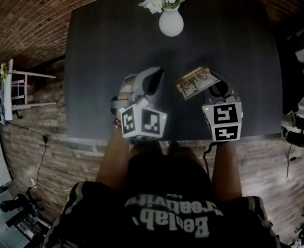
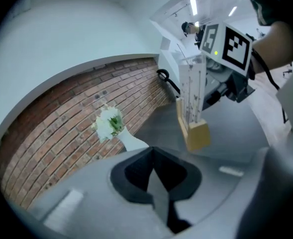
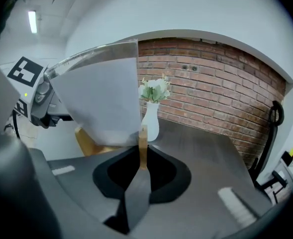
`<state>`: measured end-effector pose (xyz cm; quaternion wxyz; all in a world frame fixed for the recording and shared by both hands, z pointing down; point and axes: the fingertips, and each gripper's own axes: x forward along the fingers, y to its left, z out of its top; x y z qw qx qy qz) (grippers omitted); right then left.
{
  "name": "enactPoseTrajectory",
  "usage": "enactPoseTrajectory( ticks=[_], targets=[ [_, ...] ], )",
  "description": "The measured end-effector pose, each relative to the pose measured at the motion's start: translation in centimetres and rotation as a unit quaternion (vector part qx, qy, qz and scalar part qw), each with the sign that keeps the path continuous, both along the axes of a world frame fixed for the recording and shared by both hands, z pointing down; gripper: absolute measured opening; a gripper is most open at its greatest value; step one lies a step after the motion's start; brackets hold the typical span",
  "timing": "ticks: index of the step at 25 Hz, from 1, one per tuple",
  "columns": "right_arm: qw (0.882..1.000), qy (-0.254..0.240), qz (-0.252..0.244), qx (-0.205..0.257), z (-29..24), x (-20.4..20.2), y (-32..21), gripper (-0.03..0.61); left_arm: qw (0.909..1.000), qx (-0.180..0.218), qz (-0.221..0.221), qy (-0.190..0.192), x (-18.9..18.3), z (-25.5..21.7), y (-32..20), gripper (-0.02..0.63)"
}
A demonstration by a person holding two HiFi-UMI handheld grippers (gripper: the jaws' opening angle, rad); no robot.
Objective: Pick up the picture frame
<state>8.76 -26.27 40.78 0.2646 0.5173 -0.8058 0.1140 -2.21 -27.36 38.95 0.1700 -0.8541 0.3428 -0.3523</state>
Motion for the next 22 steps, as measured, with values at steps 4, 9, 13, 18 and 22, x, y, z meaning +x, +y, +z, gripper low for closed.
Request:
enactPoseTrajectory(
  ticks=[4,9,13,18,22],
  targets=[
    [1.0,-0.022,0.001,0.011,-2.4,0.5,0.5,0.052,0.9999,0.014,-0.009,0.0,0.0,-2.3,1.1,0.002],
    [0.999,-0.014,-0.012,0.037,-5.7,0.1,1.2,0.052,0.9996,0.026,-0.005,0.006,0.2,-4.9,2.1,0.002],
    [0.998,-0.008,-0.025,0.059,-8.4,-0.4,2.1,0.052,0.9988,0.049,-0.007,0.004,0.2,-7.4,2.8,0.002],
    [0.996,-0.01,-0.028,0.083,-10.9,-0.5,2.7,0.052,0.9974,0.071,-0.008,0.011,0.2,-9.9,3.6,0.002],
    [0.995,-0.007,-0.03,0.096,-12.7,-0.7,2.9,0.052,0.9967,0.081,0.001,0.009,0.2,-11.4,4.0,0.002]
  ],
)
